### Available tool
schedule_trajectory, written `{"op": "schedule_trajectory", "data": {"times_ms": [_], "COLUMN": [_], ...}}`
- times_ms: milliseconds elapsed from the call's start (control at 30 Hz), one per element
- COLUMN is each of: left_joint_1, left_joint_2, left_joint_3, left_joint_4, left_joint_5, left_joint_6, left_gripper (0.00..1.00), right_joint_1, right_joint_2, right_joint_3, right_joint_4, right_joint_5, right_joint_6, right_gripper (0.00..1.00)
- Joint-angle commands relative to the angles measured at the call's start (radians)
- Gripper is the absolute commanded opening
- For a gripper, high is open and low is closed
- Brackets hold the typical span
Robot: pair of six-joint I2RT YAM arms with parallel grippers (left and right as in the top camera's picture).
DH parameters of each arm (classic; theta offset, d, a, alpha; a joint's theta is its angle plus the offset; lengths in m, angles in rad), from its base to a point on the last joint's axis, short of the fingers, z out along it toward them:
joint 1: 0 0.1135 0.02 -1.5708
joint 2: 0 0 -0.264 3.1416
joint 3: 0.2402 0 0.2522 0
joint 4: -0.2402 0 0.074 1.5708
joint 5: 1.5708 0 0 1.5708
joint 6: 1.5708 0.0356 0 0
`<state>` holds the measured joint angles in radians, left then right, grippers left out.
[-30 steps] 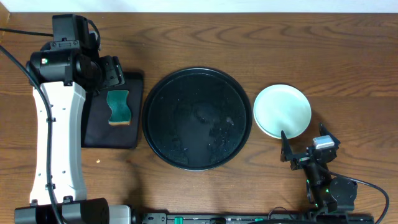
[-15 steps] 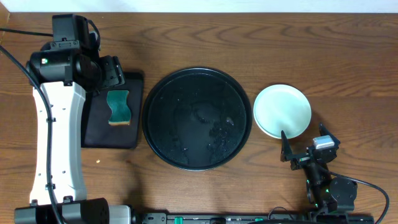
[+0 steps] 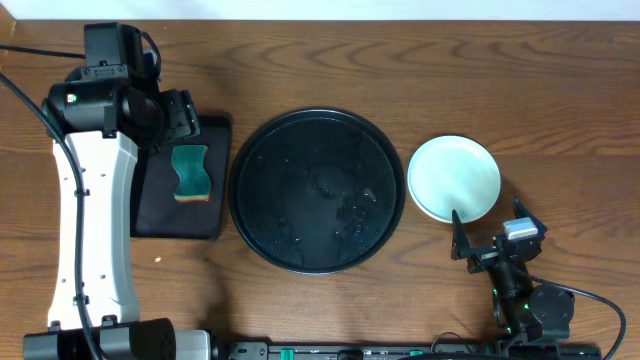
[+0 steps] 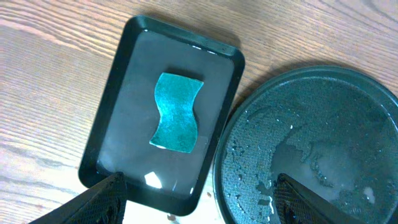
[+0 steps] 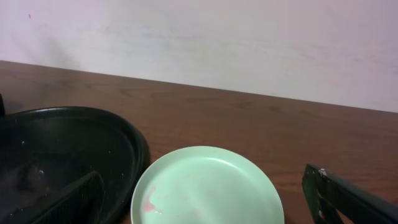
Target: Clean dirty plates on tray and stack at the side
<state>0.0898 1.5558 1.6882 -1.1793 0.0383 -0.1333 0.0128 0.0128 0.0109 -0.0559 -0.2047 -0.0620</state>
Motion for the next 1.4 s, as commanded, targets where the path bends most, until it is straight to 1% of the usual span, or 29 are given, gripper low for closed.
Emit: {"op": "schedule_trajectory", "data": {"times_ms": [0, 100, 167, 267, 333, 467, 600, 700, 767, 933, 1000, 1133, 1167, 1367], "left_joint_1": [-0.001, -0.019, -0.034, -0.050, -0.052, -0.052, -0.052, -0.052, -0.052, -0.052, -0.052, -0.052, -0.052, -0.052], "left_joint_2": [-0.082, -0.187, -0.274, -0.423, -0.549, -0.787, -1.013, -1.141, -1.253, -1.398, -1.453, -1.515, -1.532, -1.554], "left_joint_3": [-0.031, -0.126, -0.220, -0.397, -0.546, -0.820, -1.057, -1.192, -1.325, -1.514, -1.593, -1.664, -1.682, -1.684], "left_joint_4": [0.045, 0.177, 0.286, 0.467, 0.602, 0.805, 0.941, 1.008, 1.082, 1.201, 1.244, 1.245, 1.245, 1.186], "left_joint_5": [-0.022, -0.022, -0.018, 0.026, 0.073, 0.085, 0.085, 0.085, 0.085, 0.081, 0.081, 0.081, 0.081, 0.046], "left_joint_6": [0.002, 0.004, 0.015, 0.083, 0.142, 0.166, 0.167, 0.167, 0.167, 0.195, 0.236, 0.280, 0.288, 0.309], "left_gripper": [0.76, 0.76, 0.76, 0.76, 0.76, 0.76, 0.76, 0.76, 0.76, 0.76, 0.76, 0.76, 0.86, 0.86], "right_joint_1": [0.008, 0.008, 0.008, 0.008, 0.008, 0.008, 0.008, 0.008, 0.008, 0.008, 0.008, 0.008, 0.008, 0.008], "right_joint_2": [-0.005, -0.005, -0.005, -0.005, -0.005, -0.005, -0.005, -0.005, -0.005, -0.005, -0.005, -0.005, -0.005, -0.005], "right_joint_3": [-0.005, -0.005, -0.005, -0.005, -0.005, -0.005, -0.005, -0.005, -0.005, -0.005, -0.005, -0.005, -0.005, -0.005], "right_joint_4": [-0.001, -0.001, -0.001, -0.001, -0.001, -0.001, -0.001, -0.001, -0.001, -0.001, -0.001, -0.001, -0.001, -0.001], "right_joint_5": [0.013, 0.013, 0.013, 0.013, 0.013, 0.013, 0.013, 0.013, 0.013, 0.013, 0.013, 0.013, 0.013, 0.013], "right_joint_6": [0.013, 0.013, 0.013, 0.013, 0.013, 0.013, 0.013, 0.012, 0.013, 0.013, 0.013, 0.013, 0.013, 0.013], "right_gripper": [0.99, 0.99, 0.99, 0.99, 0.99, 0.99, 0.99, 0.99, 0.99, 0.99, 0.99, 0.99, 0.99, 0.99]}}
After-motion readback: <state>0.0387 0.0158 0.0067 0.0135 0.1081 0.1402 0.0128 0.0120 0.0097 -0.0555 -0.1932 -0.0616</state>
